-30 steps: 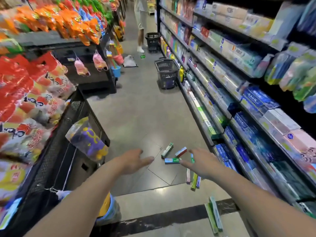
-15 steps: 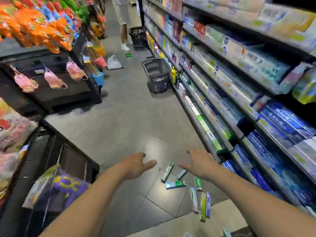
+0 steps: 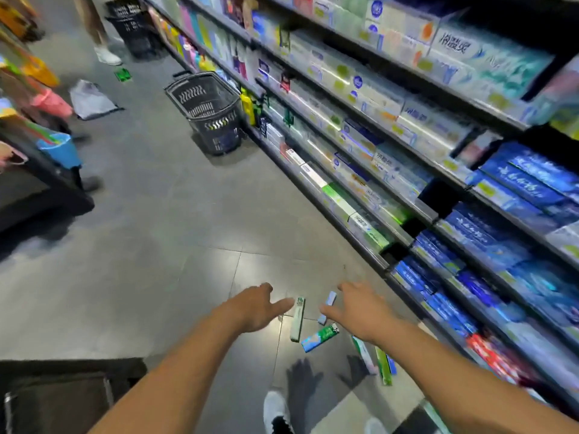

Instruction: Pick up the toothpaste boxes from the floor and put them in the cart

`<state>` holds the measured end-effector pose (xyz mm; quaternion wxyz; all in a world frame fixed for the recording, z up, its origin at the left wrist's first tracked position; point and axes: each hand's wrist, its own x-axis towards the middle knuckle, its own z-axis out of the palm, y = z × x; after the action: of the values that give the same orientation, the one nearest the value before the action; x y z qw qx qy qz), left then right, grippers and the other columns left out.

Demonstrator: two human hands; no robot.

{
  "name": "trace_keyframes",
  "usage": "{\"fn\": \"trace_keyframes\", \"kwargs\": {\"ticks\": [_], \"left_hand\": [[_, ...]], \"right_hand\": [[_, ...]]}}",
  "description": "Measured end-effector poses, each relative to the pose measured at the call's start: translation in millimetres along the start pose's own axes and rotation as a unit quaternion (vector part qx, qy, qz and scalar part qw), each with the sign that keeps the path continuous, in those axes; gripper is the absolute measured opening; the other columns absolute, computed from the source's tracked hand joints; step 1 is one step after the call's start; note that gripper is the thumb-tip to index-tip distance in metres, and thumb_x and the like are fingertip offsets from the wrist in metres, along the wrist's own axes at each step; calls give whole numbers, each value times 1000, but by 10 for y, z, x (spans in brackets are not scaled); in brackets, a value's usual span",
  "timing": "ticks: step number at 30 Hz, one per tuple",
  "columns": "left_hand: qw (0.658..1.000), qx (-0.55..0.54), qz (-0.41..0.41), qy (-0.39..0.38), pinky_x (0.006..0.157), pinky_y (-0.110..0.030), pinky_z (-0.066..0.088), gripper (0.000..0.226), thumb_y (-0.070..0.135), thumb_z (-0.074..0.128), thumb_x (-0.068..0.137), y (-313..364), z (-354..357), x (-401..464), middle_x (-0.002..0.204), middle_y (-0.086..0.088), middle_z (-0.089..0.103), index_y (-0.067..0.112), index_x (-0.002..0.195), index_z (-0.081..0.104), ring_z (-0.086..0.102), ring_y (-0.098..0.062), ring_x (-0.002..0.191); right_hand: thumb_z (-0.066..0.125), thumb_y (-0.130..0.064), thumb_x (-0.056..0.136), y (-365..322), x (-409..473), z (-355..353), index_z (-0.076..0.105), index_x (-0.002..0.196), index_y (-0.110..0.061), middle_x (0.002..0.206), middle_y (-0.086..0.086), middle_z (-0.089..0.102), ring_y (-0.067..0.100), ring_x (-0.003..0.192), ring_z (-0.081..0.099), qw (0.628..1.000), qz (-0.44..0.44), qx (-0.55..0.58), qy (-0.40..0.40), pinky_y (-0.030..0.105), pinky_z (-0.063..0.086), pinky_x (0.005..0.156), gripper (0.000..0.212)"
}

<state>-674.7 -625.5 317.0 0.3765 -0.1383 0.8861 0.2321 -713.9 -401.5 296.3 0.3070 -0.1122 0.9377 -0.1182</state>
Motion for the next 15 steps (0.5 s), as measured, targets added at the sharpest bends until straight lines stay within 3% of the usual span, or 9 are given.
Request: {"fn": "trace_keyframes", "kwargs": {"ticks": [5,8,12,15], "left_hand": [[999,-1,10,-36,100,-35,38,75,67,43,91,-129,390,940,140,-14,50,10,140,40,49,-29,126],[999,-13,-2,-52,101,-34,38,74,63,44,93,-246,807,1594,140,-14,48,8,141,38,48,-29,127],[999,-16,-21,-45,100,-36,38,72,61,47,93,-464,1512,2578,138,-15,48,7,139,37,49,-31,125],[998,-17,-33,-43,102,-36,38,69,59,49,92,-688,2131,3393,138,-15,46,7,137,38,48,-32,127]], "right_hand": [[57,-56,88,175,554,617,55,122,-11,123,10,61,27,114,56,992,97,83,-5,33,43,89,57],[53,-55,91,424,992,1108,54,121,-12,123,10,59,28,117,54,985,138,94,-33,34,43,91,52],[46,-37,94,766,1669,1867,65,112,-28,92,9,57,29,91,63,978,161,134,20,26,48,68,27],[58,-46,90,1073,2326,2665,52,119,-12,107,10,60,28,100,59,959,223,173,-26,33,44,80,45]]}}
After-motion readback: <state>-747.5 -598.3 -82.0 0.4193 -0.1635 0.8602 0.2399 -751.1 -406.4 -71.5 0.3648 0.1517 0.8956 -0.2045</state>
